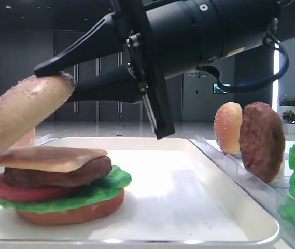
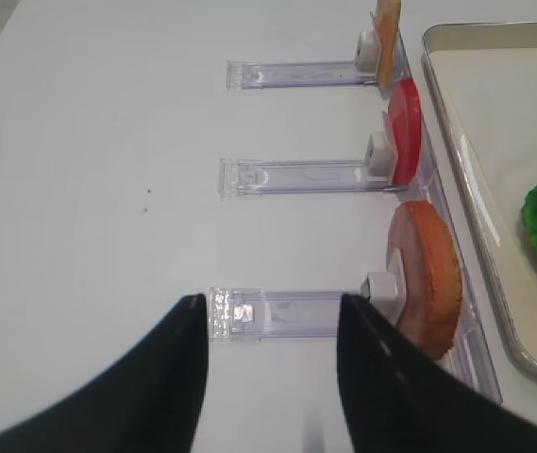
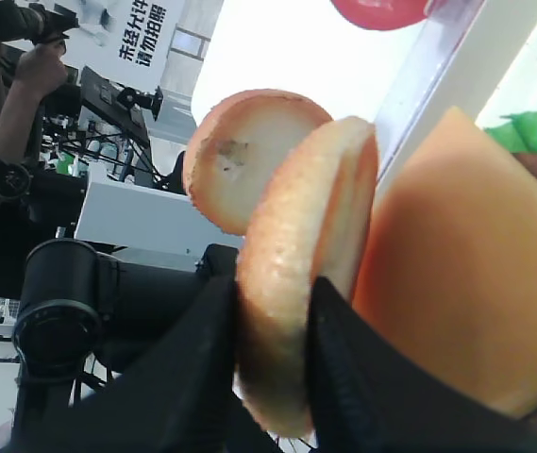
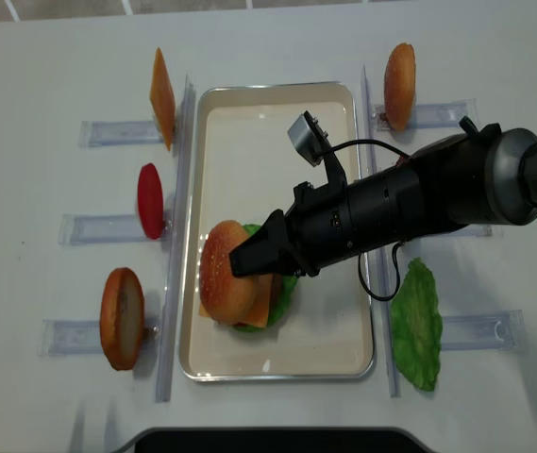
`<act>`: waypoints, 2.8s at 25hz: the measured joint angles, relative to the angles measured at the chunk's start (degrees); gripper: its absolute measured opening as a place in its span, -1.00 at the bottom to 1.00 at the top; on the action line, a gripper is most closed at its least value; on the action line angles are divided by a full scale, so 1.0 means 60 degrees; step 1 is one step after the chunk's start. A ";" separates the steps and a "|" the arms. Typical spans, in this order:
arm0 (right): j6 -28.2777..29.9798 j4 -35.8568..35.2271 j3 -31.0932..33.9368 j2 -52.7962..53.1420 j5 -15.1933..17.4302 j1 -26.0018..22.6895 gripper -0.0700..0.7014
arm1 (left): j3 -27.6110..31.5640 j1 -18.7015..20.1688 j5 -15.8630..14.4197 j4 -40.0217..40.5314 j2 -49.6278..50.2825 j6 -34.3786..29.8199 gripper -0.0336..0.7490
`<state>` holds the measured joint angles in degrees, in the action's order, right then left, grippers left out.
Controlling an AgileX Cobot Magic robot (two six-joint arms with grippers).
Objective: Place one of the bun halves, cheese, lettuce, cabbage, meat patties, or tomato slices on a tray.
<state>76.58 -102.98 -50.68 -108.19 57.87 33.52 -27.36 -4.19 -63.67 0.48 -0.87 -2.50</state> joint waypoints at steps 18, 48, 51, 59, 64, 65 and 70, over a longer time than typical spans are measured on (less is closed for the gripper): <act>0.0000 0.0565 0.0000 0.0000 -0.0288 -0.0284 -0.09 | 0.0000 0.0000 0.0000 0.0000 0.0000 0.0021 -0.03; -0.0092 0.2078 0.0000 0.1536 -0.2535 -0.0365 0.53 | 0.0000 0.0000 0.0000 0.0000 0.0000 0.0040 -0.03; -0.1134 0.3929 -0.0253 0.2274 -0.2565 -0.0365 0.53 | 0.0000 0.0000 0.0000 0.0000 0.0000 0.0040 -0.03; -0.7599 1.2156 -0.1461 0.4470 -0.1148 -0.1203 0.49 | 0.0000 0.0000 0.0000 0.0000 0.0000 0.0040 -0.03; -1.0065 1.5232 -0.1491 0.5837 0.0399 -0.2747 0.42 | 0.0000 0.0000 0.0000 0.0000 0.0000 0.0040 -0.03; -1.0386 1.5659 -0.1491 0.6143 0.0759 -0.3047 0.40 | 0.0000 0.0000 0.0000 0.0000 0.0000 0.0040 -0.03; -1.1216 1.6830 -0.1240 0.7892 0.1785 -0.4985 0.33 | 0.0000 0.0000 0.0000 0.0000 0.0000 0.0040 -0.03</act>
<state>9.28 -2.00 -58.12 -60.83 68.58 3.60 -27.36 -4.19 -63.67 0.48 -0.87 -2.26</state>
